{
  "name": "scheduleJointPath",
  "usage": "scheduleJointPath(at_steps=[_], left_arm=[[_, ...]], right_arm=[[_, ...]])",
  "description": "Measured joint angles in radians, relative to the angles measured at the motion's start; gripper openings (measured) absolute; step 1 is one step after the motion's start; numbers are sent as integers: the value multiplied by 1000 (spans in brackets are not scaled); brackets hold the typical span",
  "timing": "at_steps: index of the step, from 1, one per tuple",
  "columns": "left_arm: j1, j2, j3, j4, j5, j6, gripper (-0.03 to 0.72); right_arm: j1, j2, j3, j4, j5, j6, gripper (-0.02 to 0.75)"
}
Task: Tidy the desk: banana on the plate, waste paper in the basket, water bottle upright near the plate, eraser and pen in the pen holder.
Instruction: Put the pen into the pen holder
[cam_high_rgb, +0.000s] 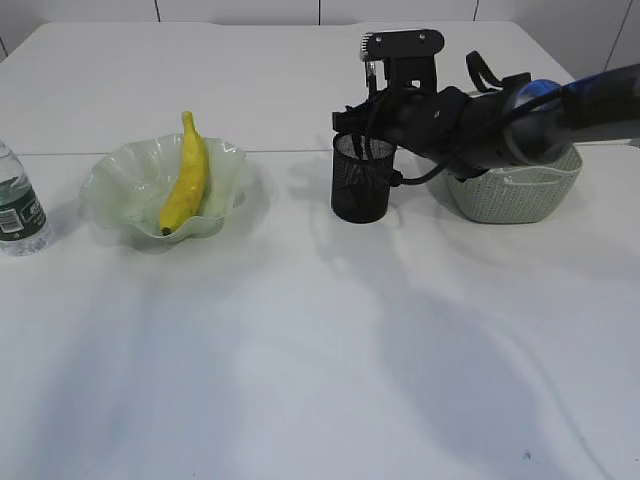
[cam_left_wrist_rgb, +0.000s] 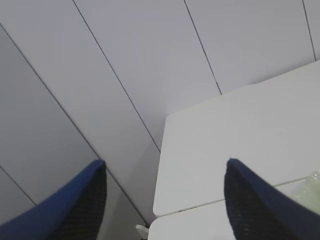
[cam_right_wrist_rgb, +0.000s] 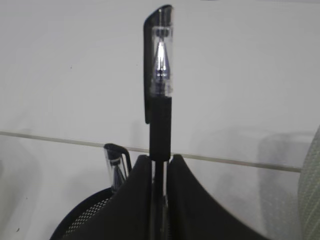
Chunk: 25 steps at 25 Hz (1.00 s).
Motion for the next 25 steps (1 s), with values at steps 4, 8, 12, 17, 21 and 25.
scheduleJointPath(at_steps=[4,8,12,17,21,25], left_arm=[[0,0,0,0,0,0,520],[0,0,0,0,0,0,520],[0,0,0,0,0,0,520],[0,0,0,-10,0,0,520],[0,0,0,-12,-2,0,520],[0,0,0,-14,-2,0,520]], right_arm=[[0,5,0,0,19,0,48],[0,5,0,2,22,0,48],[0,5,0,8,22,0,48],[0,5,0,8,22,0,48],[0,5,0,10,22,0,48],[0,5,0,10,22,-3,48]])
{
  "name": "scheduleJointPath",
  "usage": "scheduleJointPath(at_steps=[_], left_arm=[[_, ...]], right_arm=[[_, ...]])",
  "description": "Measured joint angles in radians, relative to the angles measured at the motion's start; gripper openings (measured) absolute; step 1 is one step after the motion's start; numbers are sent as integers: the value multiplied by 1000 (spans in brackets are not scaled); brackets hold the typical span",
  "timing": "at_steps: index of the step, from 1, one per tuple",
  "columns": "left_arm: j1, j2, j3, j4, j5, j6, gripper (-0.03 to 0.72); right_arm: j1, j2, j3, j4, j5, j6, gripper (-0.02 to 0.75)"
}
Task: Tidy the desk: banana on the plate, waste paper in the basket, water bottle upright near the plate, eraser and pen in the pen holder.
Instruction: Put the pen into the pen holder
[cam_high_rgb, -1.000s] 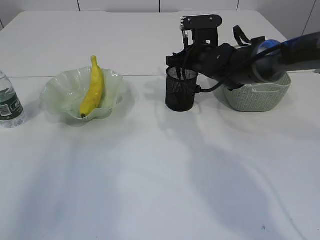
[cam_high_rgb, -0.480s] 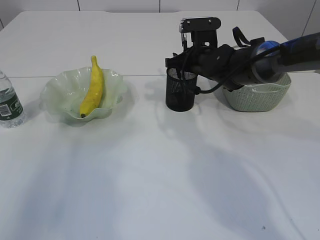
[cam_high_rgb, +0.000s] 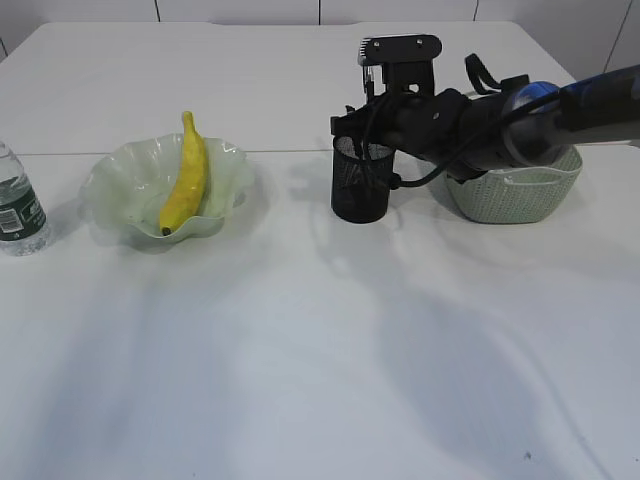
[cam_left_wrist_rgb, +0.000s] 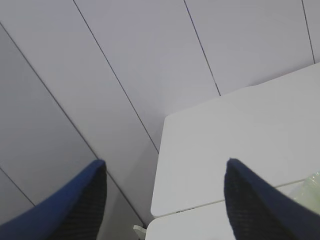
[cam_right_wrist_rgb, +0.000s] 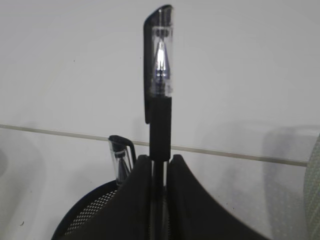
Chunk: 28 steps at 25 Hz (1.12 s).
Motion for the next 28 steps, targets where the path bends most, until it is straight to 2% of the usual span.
scheduleJointPath(at_steps=[28], left_arm=[[0,0,0,-2,-1,0,520]], right_arm=[[0,2,0,79,23,-55,98]])
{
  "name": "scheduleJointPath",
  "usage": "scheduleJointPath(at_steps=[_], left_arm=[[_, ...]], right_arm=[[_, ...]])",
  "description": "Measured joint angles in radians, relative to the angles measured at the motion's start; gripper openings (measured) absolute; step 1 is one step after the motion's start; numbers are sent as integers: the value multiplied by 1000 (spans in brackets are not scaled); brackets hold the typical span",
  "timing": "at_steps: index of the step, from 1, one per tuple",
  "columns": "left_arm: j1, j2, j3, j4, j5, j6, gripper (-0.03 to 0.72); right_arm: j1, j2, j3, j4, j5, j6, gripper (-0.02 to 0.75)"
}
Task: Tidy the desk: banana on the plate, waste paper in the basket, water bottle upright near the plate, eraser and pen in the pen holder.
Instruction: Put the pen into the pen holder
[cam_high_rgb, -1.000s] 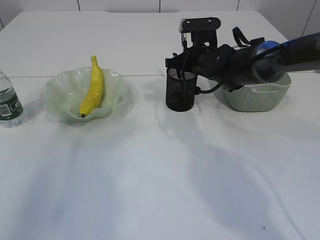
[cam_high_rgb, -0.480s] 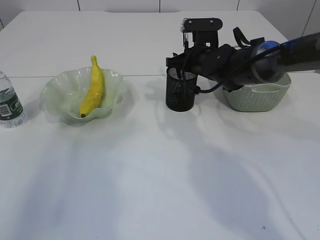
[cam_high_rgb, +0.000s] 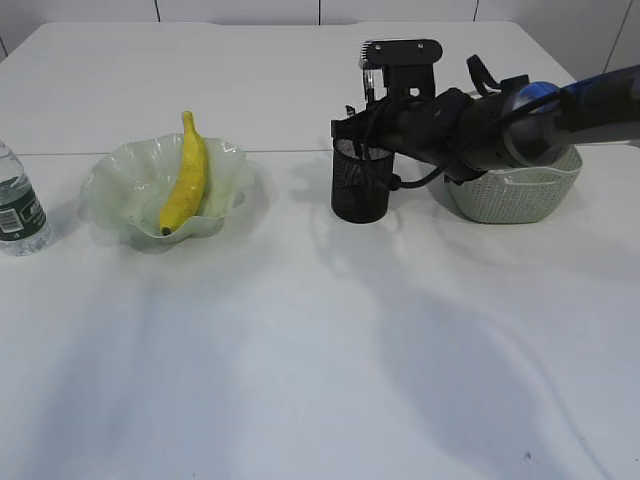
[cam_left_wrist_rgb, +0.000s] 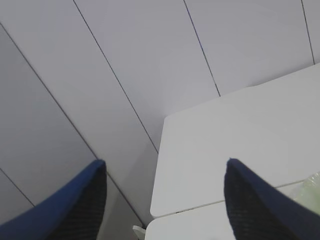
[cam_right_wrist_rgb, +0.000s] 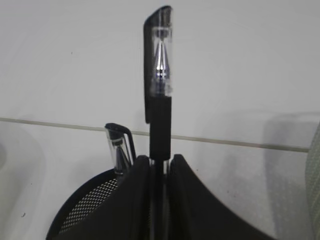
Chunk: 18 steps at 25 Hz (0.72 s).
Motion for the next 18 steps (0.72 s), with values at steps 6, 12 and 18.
scheduleJointPath(at_steps=[6,12,18], left_arm=[[0,0,0,-1,0,0,520],[0,0,0,-1,0,0,520],[0,0,0,-2,-2,0,520]], right_arm=[[0,0,0,36,5,-24,202],[0,0,0,53,5,-36,232],[0,-25,0,59,6,-58,232]])
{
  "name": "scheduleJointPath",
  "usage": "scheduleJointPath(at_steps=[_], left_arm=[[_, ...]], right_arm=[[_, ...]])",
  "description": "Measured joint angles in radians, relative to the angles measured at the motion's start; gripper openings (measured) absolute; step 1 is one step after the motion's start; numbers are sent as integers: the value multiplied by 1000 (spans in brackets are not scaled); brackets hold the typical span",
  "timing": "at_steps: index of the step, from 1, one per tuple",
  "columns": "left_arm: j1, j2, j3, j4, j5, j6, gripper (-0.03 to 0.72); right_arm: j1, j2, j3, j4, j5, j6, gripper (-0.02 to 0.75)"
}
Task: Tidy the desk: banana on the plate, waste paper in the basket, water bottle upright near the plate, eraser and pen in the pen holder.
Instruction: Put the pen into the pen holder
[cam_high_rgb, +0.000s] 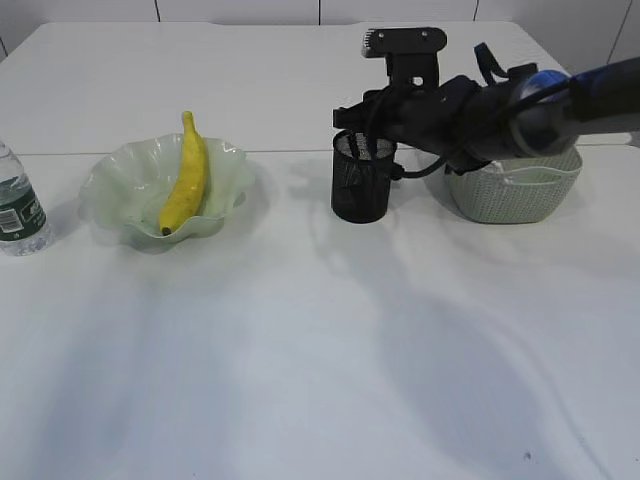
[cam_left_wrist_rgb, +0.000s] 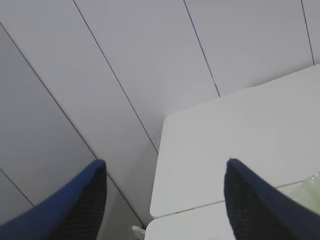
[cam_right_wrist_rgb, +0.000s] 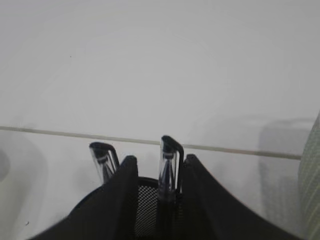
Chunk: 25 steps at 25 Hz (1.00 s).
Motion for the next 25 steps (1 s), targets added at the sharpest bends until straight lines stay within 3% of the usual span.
scheduleJointPath(at_steps=[25], left_arm=[[0,0,0,-1,-2,0,520]], right_arm=[[0,-231,0,7,-29,-145,232]])
